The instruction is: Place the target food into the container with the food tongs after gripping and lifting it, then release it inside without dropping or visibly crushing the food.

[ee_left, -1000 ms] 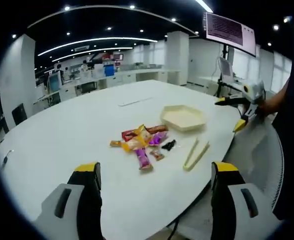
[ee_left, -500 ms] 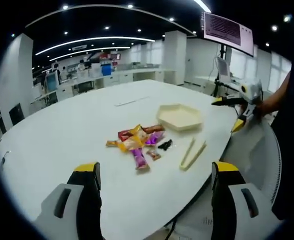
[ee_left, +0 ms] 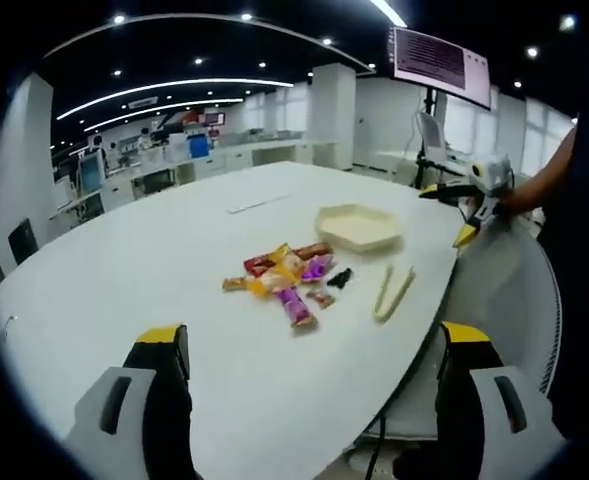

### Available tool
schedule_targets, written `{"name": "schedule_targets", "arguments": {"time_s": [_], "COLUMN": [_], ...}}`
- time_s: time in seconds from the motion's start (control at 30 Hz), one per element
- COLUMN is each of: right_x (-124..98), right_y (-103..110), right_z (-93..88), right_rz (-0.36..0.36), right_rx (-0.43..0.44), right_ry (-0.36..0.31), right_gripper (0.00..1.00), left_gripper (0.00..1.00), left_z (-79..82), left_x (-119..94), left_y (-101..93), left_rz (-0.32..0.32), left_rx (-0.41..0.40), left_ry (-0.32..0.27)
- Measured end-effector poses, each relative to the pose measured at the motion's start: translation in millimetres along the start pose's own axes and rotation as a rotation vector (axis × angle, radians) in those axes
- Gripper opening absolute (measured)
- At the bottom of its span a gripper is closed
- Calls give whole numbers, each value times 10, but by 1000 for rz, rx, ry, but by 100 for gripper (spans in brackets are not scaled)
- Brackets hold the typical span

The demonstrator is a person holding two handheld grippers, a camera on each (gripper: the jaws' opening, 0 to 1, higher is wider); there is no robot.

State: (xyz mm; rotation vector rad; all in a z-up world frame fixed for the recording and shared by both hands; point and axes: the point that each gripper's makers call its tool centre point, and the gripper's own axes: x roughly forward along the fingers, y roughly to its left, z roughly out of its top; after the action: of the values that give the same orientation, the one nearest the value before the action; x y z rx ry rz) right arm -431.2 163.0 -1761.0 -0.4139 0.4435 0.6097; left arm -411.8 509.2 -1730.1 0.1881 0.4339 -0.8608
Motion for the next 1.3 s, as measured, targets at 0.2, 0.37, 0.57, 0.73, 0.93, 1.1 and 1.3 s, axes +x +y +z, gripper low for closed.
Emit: {"name": "schedule_targets", "arguments": {"time_s": [0.2,0.37,0.57,0.73,0.93,1.1,1.3], "right_x": [18,37,43,185,363,428,579], "right_y": [-45,0,111,193,325,346,470], "right_z": [-60,-85,-91,173,322,482,358], "right_rz": [-26,3,85,148,280,350,489], "right_rx": [-12,-26,-80,-103,-225,-296,-392], "right_ry": [39,60,112,72,84,73,115], "right_gripper": [100,99,99,97,91,81,71], "left_gripper": [99,99,99,99,99,99,99], "left_z": [-109,-132,-20,-43,-63,-46,-71], "left_x": [18,36,-16,19,39,28,65], "left_y": [145,191,284,267,252,255,204], "left_rz": [-26,-42,-36,-56,-61,-49,-27], "left_rx": [-2,8,10,24,30,10,-8], "left_ry": [0,-37,-108,-76,-63,-67,-42]}}
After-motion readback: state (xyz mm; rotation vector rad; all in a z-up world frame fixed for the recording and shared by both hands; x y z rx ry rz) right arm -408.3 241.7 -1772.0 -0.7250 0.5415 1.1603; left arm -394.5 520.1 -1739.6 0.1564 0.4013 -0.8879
